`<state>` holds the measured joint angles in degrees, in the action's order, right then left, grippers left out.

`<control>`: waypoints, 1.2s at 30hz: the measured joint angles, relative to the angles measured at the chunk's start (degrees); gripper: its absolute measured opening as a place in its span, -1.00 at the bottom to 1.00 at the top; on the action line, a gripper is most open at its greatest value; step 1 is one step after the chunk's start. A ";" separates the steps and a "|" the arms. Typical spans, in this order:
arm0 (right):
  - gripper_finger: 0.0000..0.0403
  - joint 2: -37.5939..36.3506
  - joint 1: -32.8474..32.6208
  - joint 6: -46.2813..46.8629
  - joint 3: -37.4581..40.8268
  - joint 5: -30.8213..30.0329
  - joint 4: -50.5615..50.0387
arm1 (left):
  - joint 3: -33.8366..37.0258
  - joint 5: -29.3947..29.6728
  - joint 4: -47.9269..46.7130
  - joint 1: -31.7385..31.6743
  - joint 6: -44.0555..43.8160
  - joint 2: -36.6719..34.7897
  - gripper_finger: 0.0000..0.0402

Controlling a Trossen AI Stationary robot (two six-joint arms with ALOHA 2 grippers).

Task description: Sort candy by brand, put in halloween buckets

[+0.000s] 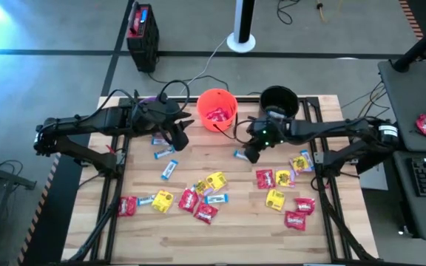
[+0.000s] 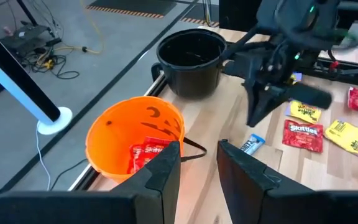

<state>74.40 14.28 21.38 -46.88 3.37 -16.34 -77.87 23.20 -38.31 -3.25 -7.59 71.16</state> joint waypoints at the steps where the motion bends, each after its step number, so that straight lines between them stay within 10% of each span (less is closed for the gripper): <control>1: -0.96 0.90 0.00 -1.82 0.06 -1.92 -0.11 | 0.00 -0.01 -0.02 0.00 0.28 -0.01 -0.55; 21: -0.13 17.52 -0.39 -16.28 0.38 0.81 5.54 | 0.00 0.28 0.18 0.04 0.89 0.00 -0.55; 36: 0.00 10.46 -1.42 -13.14 -0.96 0.92 0.55 | 0.00 0.26 0.08 0.04 1.14 0.04 -0.55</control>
<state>84.86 12.86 8.24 -47.85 4.29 -15.78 -77.87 23.46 -38.23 -3.20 -6.45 71.20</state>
